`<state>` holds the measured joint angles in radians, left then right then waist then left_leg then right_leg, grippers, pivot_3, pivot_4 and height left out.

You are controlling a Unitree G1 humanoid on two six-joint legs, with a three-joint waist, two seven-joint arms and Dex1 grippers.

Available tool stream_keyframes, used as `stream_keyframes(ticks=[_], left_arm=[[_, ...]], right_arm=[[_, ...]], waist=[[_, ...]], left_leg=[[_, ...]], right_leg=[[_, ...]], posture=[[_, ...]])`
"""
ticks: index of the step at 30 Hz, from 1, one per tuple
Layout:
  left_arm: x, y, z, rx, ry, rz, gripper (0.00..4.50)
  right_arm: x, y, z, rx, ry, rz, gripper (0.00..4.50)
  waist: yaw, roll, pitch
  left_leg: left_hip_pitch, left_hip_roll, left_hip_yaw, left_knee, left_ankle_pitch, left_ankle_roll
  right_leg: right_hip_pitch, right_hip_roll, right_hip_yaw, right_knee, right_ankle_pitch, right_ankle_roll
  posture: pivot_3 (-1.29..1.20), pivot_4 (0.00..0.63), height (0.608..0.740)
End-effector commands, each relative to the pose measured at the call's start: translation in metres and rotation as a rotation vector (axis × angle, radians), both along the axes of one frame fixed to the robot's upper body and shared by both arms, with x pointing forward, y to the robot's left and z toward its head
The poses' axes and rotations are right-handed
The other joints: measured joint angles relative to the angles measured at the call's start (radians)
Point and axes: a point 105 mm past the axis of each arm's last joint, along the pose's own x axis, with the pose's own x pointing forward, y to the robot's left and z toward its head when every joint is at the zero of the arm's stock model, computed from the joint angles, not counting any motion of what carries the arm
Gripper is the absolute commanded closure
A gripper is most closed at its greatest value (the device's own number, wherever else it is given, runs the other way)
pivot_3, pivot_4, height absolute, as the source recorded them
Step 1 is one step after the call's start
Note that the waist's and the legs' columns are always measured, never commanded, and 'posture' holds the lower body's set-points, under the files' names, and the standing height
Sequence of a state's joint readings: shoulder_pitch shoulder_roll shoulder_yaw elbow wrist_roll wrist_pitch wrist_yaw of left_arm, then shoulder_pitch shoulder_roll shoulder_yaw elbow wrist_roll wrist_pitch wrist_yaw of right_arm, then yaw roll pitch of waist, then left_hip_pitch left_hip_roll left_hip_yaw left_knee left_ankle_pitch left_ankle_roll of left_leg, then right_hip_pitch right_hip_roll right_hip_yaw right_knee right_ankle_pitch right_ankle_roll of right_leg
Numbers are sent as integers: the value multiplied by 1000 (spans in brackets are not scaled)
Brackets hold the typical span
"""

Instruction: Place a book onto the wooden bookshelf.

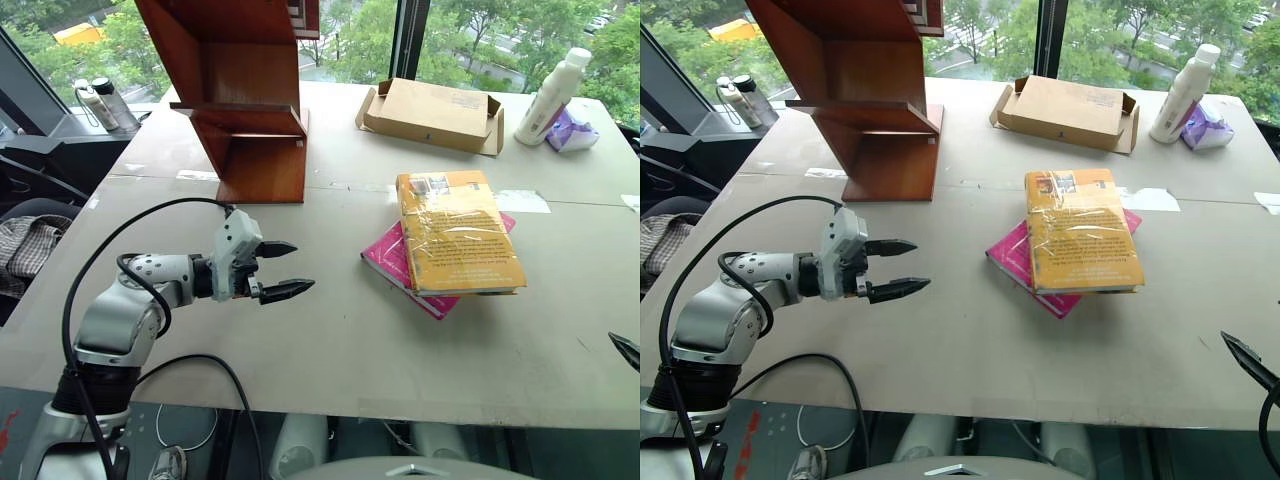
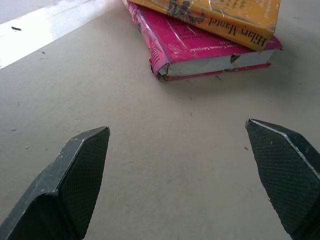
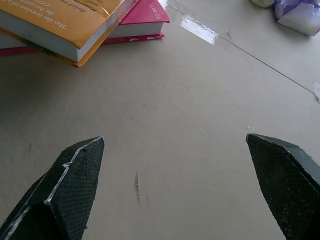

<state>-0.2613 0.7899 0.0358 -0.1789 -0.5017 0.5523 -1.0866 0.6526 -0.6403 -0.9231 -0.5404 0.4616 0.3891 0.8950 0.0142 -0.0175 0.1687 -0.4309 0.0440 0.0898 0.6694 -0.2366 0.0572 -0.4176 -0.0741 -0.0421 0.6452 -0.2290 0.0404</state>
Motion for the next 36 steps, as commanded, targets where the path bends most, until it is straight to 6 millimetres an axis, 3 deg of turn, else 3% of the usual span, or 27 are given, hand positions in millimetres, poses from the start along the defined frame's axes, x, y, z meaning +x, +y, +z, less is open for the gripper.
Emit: stream_keyframes(ticks=[1,7,10,11,12,13,17,20,24,29,36], left_arm=[[2,-7,17,-31,-63,-28,19],[-1,-32,48,-121,-139,-106,19],[-10,-44,52,-93,-181,-188,19],[-14,-47,51,-74,-195,-219,0],[-16,-50,51,-64,-204,-238,0],[-17,-52,51,-61,-210,-245,0],[-20,-57,53,-70,-238,-234,0],[-24,-58,53,-84,-247,-202,0],[-30,-57,47,-100,-236,-151,0],[-40,-54,43,-86,-230,-137,0],[-47,-38,52,-91,-212,-133,0]], right_arm=[[12,6,19,-26,-91,9,0],[46,52,55,82,-135,105,0],[69,63,59,69,-104,76,0],[80,68,60,54,-97,72,512],[91,75,61,40,-93,72,663],[100,80,62,32,-87,69,1203],[139,78,57,-89,-76,-49,3104],[152,81,50,-124,-28,-41,4469],[173,78,46,-191,2,-40,4469],[193,75,28,-318,60,11,4469],[204,104,16,-263,79,150,4469]], waist=[[0,0,0],[0,1,0],[-1,1,0],[0,1,0],[-1,0,0],[-4,0,0],[-1,0,1],[3,0,1],[-4,0,1],[-4,0,1],[-5,0,1]], left_leg=[[0,0,0,0,0,0],[0,0,0,1,1,1],[0,1,-1,1,1,1],[0,1,0,1,1,1],[0,0,-1,1,1,1],[0,-1,0,1,1,1],[0,-3,2,1,1,2],[-2,-3,1,1,1,1],[-2,-4,3,1,3,-2],[-2,-3,4,1,3,-1],[-1,-3,4,1,2,0]], right_leg=[[0,0,0,0,0,0],[0,1,0,0,2,-3],[1,3,0,0,2,-3],[0,3,0,0,2,-3],[0,4,0,0,2,-3],[0,6,0,0,2,-3],[-1,5,0,0,2,-3],[-1,4,0,0,2,-2],[-1,5,0,0,2,3],[-2,6,0,0,2,3],[-3,6,0,2,2,3]], posture=[[0,150,733],[0,150,733],[0,150,733],[0,150,733],[0,150,733],[0,150,733],[0,150,733],[0,150,733],[0,150,733],[0,150,733],[0,150,733]])
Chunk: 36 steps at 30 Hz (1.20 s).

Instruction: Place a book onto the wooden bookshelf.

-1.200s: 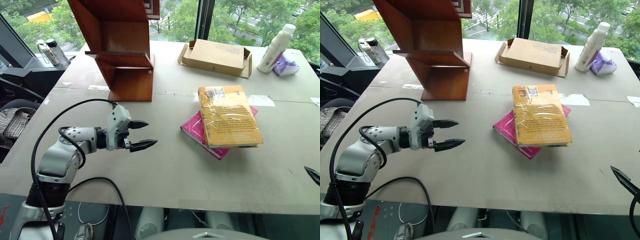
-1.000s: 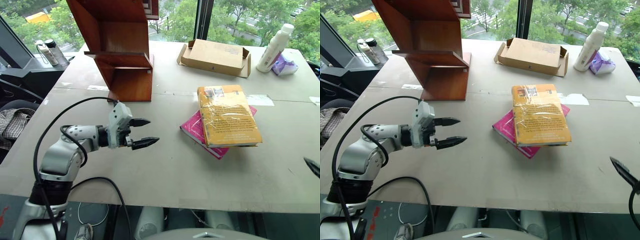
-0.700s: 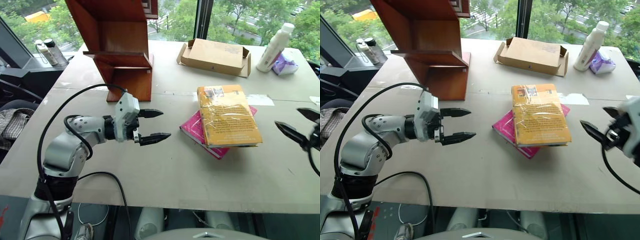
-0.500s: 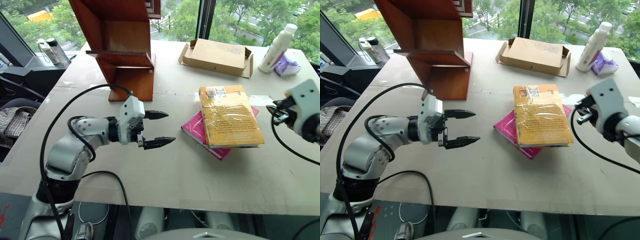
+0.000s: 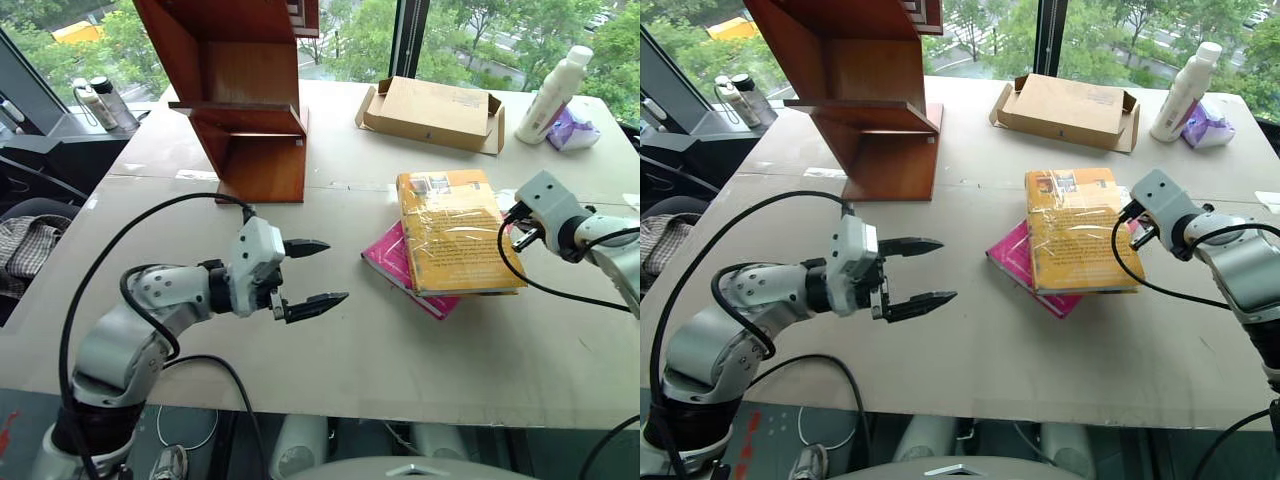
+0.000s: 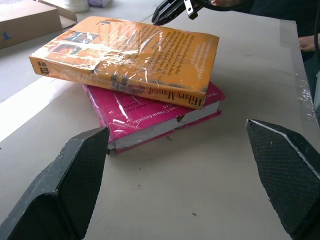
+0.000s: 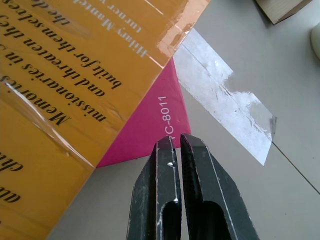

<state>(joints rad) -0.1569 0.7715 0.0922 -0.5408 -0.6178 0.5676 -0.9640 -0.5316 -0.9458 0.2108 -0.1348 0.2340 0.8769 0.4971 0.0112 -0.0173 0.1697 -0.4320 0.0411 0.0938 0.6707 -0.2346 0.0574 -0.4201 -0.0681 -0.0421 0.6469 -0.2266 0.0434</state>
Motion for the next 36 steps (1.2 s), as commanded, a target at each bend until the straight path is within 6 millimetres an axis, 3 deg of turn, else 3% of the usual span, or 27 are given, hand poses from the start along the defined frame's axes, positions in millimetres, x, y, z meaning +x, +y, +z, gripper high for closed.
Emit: stream_keyframes(ticks=[1,8,17,20,23,26,27,30,33,36], left_arm=[[-8,6,15,-21,-19,-17,0],[-4,18,12,5,-14,34,0],[5,33,6,59,-6,60,0],[18,38,6,59,-24,122,0],[39,41,20,-41,-28,212,0],[59,46,21,-31,-57,297,0],[63,46,20,-34,-42,301,0],[74,40,15,-60,113,274,0],[86,31,10,-72,296,243,0],[99,22,8,-79,463,228,0]], right_arm=[[6,22,15,28,-59,91,4469],[6,48,12,44,-81,166,4469],[3,63,11,86,-122,191,4469],[-1,63,21,152,-195,214,4469],[-22,53,31,208,-216,254,4469],[-52,38,43,240,-241,284,3626],[-61,36,47,255,-249,295,3122],[-117,41,59,354,-265,428,1655],[-150,32,66,411,-304,418,244],[-170,29,75,532,-314,436,81]], waist=[[-3,0,0],[2,0,0],[1,0,0],[4,0,0],[8,0,0],[14,0,0],[11,0,0],[8,0,0],[7,0,0],[1,-1,0]], left_leg=[[0,0,0,0,0,-1],[0,0,0,0,1,-3],[0,0,1,0,1,-3],[0,0,1,0,1,-3],[0,0,0,0,1,-3],[-1,-1,-1,0,1,-2],[0,-1,-1,0,1,-2],[0,-1,-3,0,1,-2],[1,0,-6,0,0,0],[2,0,-7,2,0,0]], right_leg=[[0,0,0,0,0,0],[0,0,0,0,0,1],[0,0,0,1,0,0],[0,0,0,1,0,0],[0,-1,-1,1,0,1],[1,-1,-2,0,1,1],[2,-1,-2,0,1,2],[3,0,-3,0,0,2],[4,2,-6,0,0,2],[6,3,-5,1,-2,5]], posture=[[0,150,733],[0,150,733],[0,150,733],[0,150,733],[0,150,733],[0,150,733],[0,150,733],[0,150,733],[0,150,733],[0,150,733]])
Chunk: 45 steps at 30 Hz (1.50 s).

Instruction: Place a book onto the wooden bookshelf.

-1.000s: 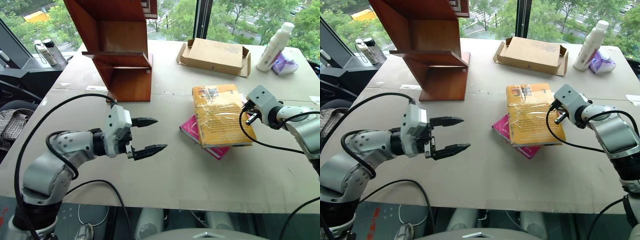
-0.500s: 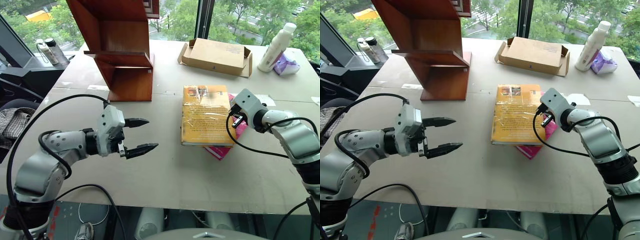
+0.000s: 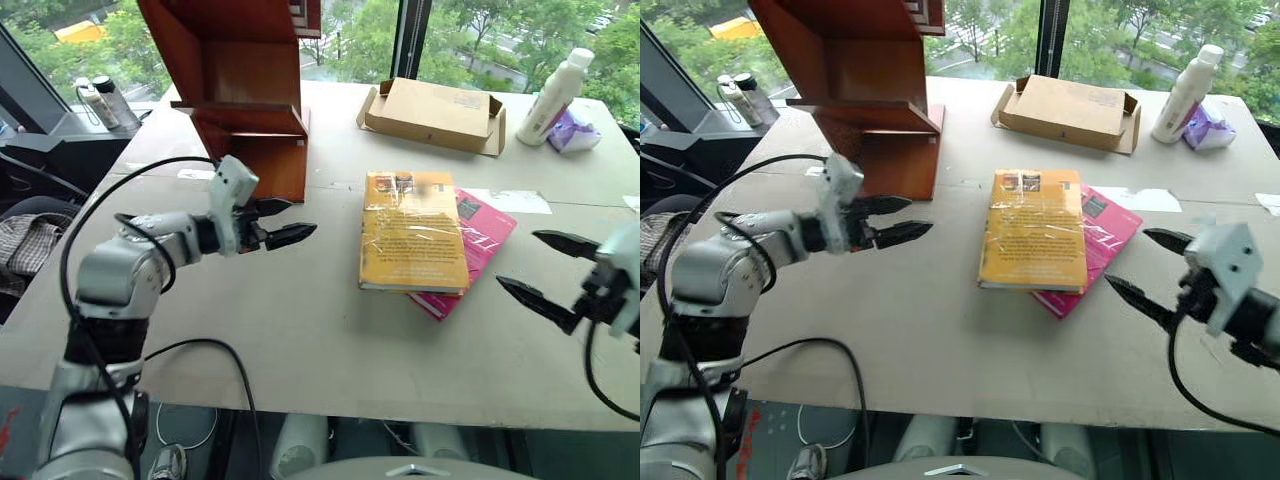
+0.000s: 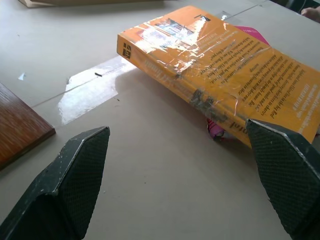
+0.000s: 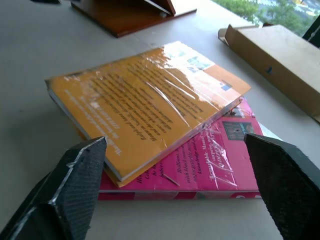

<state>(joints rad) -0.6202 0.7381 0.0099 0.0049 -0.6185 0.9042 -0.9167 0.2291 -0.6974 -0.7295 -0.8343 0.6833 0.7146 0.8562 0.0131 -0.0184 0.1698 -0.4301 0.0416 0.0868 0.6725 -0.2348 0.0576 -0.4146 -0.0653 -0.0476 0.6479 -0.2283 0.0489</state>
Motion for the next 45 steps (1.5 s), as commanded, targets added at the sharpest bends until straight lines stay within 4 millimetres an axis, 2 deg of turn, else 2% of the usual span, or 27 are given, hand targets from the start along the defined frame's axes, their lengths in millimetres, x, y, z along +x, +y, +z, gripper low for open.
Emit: stream_keyframes(ticks=[1,5,11,13,17,25,26,27,28,29,30,33,35,36,37,40,43,45], left_arm=[[10,-10,1,-37,149,-36,0],[21,-32,-6,-113,371,-98,0],[47,-63,-14,-174,505,-70,0],[51,-67,-20,-165,533,-53,0],[54,-81,-30,-216,601,-45,0],[55,-113,-30,-430,673,-91,0],[54,-117,-30,-448,681,-102,409],[53,-119,-29,-461,690,-115,511],[52,-120,-28,-474,703,-125,1028],[51,-120,-28,-475,708,-129,1211],[51,-120,-29,-470,710,-130,1754],[53,-118,-27,-493,706,-113,2840],[56,-113,-20,-523,694,-104,3831],[56,-110,-13,-539,688,-116,4094],[56,-107,-8,-550,684,-125,4277],[56,-99,11,-575,665,-153,4281],[50,-91,55,-581,573,-244,4281],[43,-92,74,-515,472,-293,4281]], right_arm=[[-23,2,21,80,-51,68,81],[-26,-4,21,152,-28,140,81],[-13,-17,20,160,-41,136,81],[-14,-16,19,151,-38,137,81],[-22,-14,14,149,-35,101,81],[-40,2,6,169,-32,51,81],[-42,3,7,170,-34,44,0],[-44,4,7,171,-36,35,0],[-45,4,7,171,-37,24,0],[-47,3,7,170,-39,13,0],[-48,3,6,166,-40,-1,0],[-49,3,5,170,-38,-13,0],[-46,4,3,171,-38,-17,0],[-45,4,2,172,-36,-17,0],[-44,5,2,173,-35,-16,0],[-41,6,1,179,-39,-17,0],[-39,3,6,211,-68,-18,0],[-37,1,9,216,-81,-24,0]], waist=[[-3,-1,0],[-2,-2,0],[2,-3,1],[2,-3,1],[2,-4,1],[2,-5,2],[2,-5,2],[2,-5,2],[2,-5,2],[1,-5,2],[1,-5,2],[1,-5,2],[1,-5,2],[1,-5,2],[-1,-5,2],[0,-5,2],[0,-5,2],[1,-6,3]], left_leg=[[1,0,0,2,0,0],[7,-1,1,3,0,0],[4,-2,0,3,0,1],[-1,-3,0,3,0,1],[-2,-3,-1,2,0,0],[-3,-4,-3,4,-1,2],[-2,-3,-3,4,-1,2],[-2,-3,-3,5,-1,2],[-2,-3,-3,5,-1,2],[-2,-3,-3,5,-1,2],[-2,-3,-3,5,-1,1],[-2,-3,-3,5,-1,1],[-2,-3,-3,5,-1,1],[-2,-3,-3,5,-1,1],[-2,-3,-3,5,-1,1],[-2,-3,-3,5,-1,1],[-3,-3,-3,5,-1,1],[-4,-3,-3,5,-1,1]], right_leg=[[1,0,0,1,0,0],[4,0,4,5,-2,-4],[1,0,5,6,-2,-6],[-3,0,5,6,2,-5],[-4,1,5,6,1,-3],[-3,-2,3,6,0,-2],[-3,-2,3,6,0,-2],[-3,-3,3,7,0,-2],[-3,-3,2,8,0,-2],[-3,-3,2,9,0,-2],[-3,-3,2,9,0,-3],[-3,-3,2,9,0,-3],[-3,-3,2,9,0,-3],[-3,-3,2,9,0,-3],[-3,-3,2,9,0,-3],[-4,-2,2,10,0,-3],[-4,-2,2,10,0,-3],[-5,-3,2,10,0,-3]], posture=[[0,150,733],[0,150,733],[0,150,733],[0,150,733],[0,150,733],[0,150,733],[0,150,733],[0,150,733],[0,150,733],[0,150,733],[0,150,733],[0,150,733],[0,150,733],[0,150,733],[0,150,733],[0,150,733],[0,150,733],[0,150,733]])
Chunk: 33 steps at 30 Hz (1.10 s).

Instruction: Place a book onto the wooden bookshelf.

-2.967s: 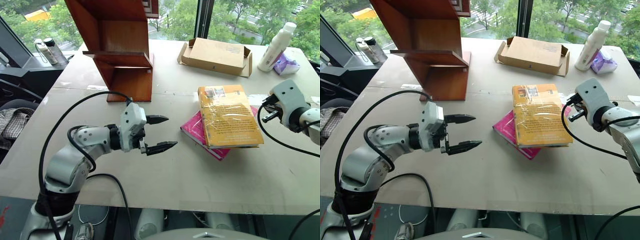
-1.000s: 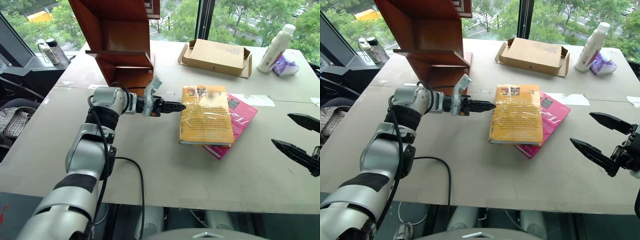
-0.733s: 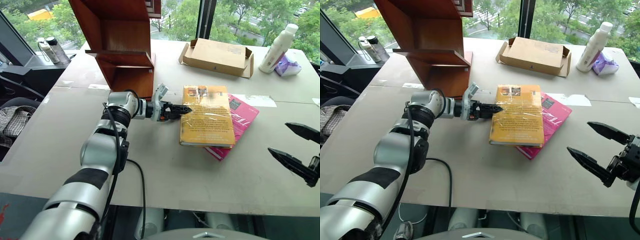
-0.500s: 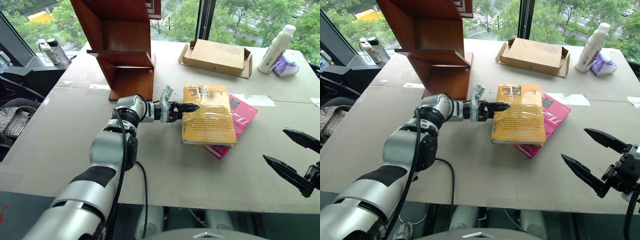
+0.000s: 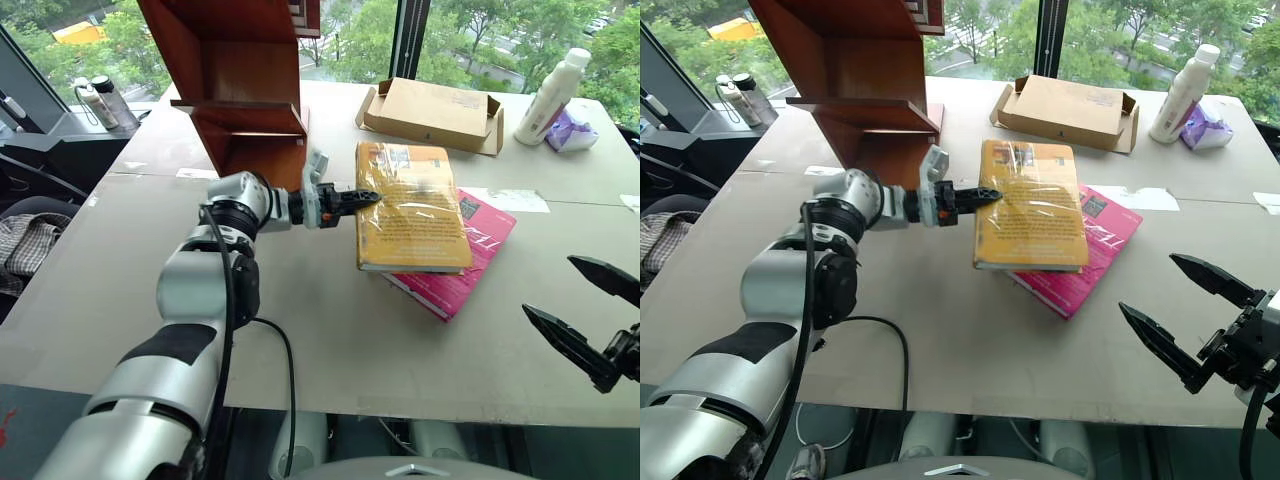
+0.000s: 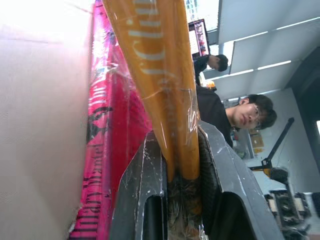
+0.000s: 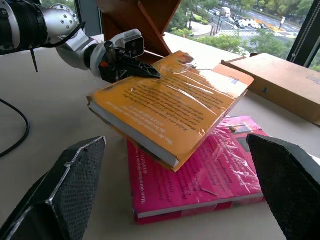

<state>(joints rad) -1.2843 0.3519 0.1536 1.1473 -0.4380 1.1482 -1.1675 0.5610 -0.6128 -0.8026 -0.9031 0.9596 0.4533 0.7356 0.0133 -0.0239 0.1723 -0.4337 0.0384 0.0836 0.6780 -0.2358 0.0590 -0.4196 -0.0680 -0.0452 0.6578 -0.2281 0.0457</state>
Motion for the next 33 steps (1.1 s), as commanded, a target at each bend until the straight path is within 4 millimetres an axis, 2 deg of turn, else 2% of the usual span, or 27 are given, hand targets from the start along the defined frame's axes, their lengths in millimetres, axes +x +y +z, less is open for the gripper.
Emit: stream_keyframes(ticks=[1,6,9,12,14,18,23,26,30,33], left_arm=[[-15,-10,66,8,-307,-106,4281],[-39,-18,102,219,-848,-108,4281],[-46,-15,137,294,-1112,-21,4281],[-46,-9,162,495,-1458,55,4281],[-42,-1,172,697,-1691,81,4281],[-37,21,195,1030,-1966,64,4281],[-28,57,214,1345,-2082,43,4281],[-22,79,219,1504,-2045,40,4281],[-9,117,206,1741,-1860,-33,4281],[7,145,178,1876,-1602,-113,4281]], right_arm=[[2,-5,10,12,-55,-12,0],[8,-9,25,42,-121,2,0],[12,-10,35,61,-154,27,0],[18,-9,43,58,-177,56,0],[25,-11,47,56,-194,71,0],[43,-8,50,71,-217,132,0],[56,-1,47,80,-223,197,0],[61,2,48,83,-233,214,0],[60,8,48,80,-237,240,0],[56,6,46,79,-234,241,0]], waist=[[2,0,0],[2,0,0],[1,0,0],[-1,1,0],[1,1,0],[3,0,1],[3,0,1],[3,0,1],[2,1,2],[2,0,2]], left_leg=[[0,0,0,0,0,0],[1,0,1,0,0,0],[1,0,0,0,0,0],[3,0,1,0,0,0],[4,0,1,0,0,0],[3,0,2,1,0,0],[2,0,3,2,-1,1],[1,0,4,2,-1,2],[1,0,5,2,-1,2],[1,0,5,2,-1,2]], right_leg=[[0,0,0,0,0,0],[2,-3,5,-1,0,0],[2,-2,5,0,-2,-3],[2,-1,6,1,-2,-4],[3,0,6,1,-2,-4],[2,1,4,0,-2,-4],[2,1,4,-1,-2,-3],[2,1,4,-1,0,1],[2,1,4,-1,0,1],[1,1,4,0,0,2]], posture=[[0,150,733],[0,150,733],[0,150,733],[0,150,733],[0,150,733],[0,150,733],[0,150,733],[0,150,733],[0,150,733],[0,150,733]])
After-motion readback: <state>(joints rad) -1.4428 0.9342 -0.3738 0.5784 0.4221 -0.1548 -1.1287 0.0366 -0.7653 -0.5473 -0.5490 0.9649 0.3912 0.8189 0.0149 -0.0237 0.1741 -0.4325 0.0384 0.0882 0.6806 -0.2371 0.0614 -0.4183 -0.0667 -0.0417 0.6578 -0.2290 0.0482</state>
